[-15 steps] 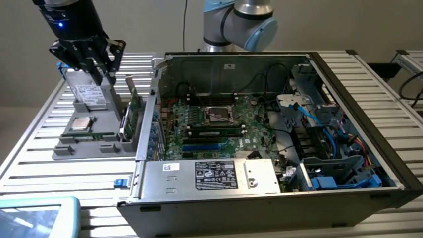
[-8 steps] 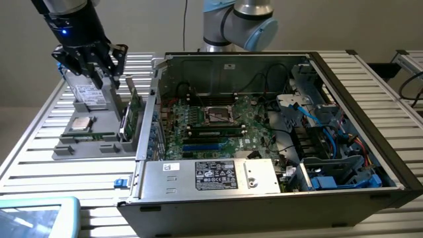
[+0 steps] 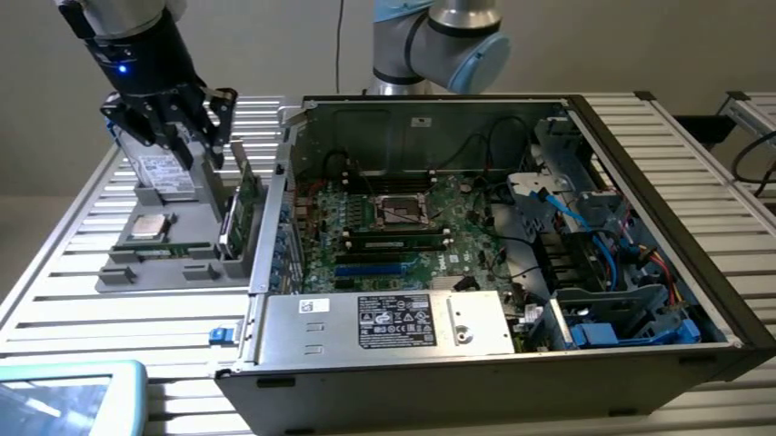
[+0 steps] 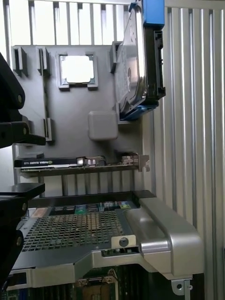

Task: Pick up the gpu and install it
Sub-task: 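Pick up the gpu and move the gpu toward the slot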

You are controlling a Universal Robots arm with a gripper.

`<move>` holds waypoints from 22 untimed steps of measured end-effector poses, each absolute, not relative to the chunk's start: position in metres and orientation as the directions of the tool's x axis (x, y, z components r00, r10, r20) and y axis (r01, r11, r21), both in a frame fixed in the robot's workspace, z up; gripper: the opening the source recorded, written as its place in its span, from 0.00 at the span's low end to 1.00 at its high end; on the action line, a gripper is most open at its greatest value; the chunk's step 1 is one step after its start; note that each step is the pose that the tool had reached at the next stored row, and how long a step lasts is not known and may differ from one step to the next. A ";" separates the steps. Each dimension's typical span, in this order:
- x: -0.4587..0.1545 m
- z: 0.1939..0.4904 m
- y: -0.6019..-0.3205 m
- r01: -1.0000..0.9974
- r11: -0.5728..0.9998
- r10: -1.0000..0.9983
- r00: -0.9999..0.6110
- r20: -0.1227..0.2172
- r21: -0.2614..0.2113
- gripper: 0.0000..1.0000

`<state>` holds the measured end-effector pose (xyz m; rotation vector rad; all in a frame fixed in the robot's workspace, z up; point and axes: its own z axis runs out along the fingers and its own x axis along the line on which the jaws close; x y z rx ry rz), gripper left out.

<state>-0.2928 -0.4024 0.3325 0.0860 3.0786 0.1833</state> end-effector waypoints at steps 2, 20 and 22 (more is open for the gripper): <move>-0.294 0.330 -0.403 0.048 0.992 0.055 -0.997 -0.055 0.121 0.45; -0.295 0.308 -0.410 0.022 0.990 0.034 -0.996 -0.080 0.137 0.45; -0.295 0.304 -0.410 0.022 0.990 0.034 -0.996 -0.081 0.138 0.45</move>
